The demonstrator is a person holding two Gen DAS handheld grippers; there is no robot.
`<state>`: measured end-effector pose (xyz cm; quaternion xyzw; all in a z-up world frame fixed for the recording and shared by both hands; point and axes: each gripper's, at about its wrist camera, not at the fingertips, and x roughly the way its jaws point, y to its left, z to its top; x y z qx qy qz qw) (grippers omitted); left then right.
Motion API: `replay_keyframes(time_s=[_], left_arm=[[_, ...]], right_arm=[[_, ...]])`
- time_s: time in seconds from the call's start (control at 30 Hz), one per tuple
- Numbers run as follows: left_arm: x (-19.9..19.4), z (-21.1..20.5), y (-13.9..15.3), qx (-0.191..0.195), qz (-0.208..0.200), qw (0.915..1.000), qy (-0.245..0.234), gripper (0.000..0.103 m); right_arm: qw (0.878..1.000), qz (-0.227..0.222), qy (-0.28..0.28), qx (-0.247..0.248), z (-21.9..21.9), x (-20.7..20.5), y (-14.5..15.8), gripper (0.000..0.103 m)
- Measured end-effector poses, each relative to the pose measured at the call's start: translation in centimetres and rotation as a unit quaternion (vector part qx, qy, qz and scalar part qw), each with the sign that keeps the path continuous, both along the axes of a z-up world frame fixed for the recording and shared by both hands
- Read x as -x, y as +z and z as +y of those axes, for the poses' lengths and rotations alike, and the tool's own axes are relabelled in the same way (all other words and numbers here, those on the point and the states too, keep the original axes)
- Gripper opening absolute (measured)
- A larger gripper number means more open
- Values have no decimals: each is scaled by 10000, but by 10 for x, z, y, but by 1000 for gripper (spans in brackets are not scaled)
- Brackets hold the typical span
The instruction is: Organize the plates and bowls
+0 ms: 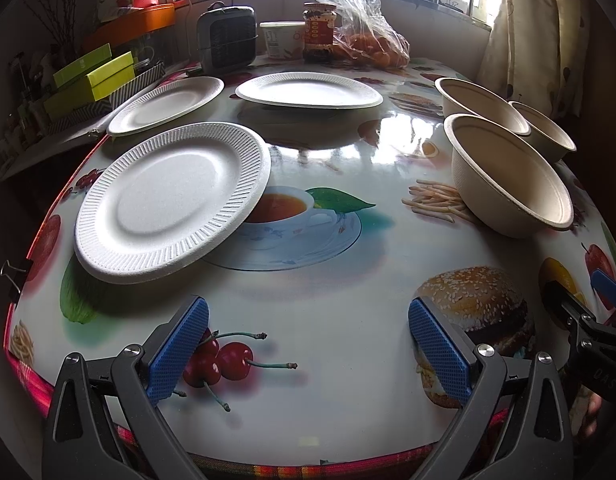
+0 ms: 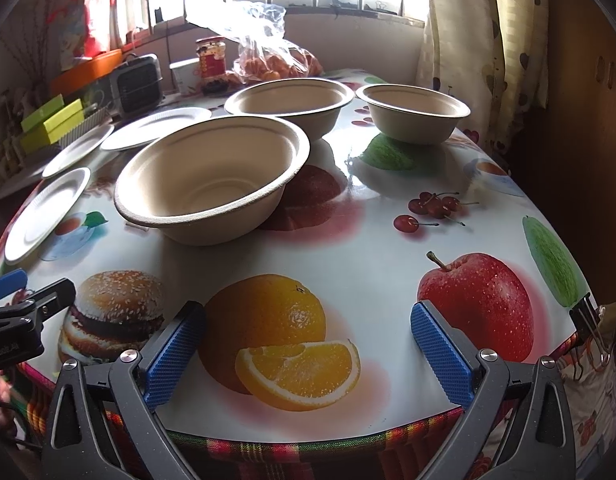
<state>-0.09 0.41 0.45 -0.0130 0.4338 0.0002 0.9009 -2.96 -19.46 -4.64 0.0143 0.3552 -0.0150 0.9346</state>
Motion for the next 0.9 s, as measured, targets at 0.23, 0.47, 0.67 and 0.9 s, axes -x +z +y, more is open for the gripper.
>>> replay_keyframes(time_s=[0.23,0.47,0.67,0.9], left_arm=[[8,-3,19,6,-384,9993,-44,101],[14,-2,35,2,-664,9978,7,101],[17,-1,38,-3,-720,9974,37,101],[18,-2,38,-17,-745,9972,52,101]], right_arm=[[9987,-473,198,2,7,11,19,103],[9976,-616,302,10,14,14,29,103],[9977,-625,258,3,15,16,29,103],[9977,-627,273,-25,14,17,29,103]])
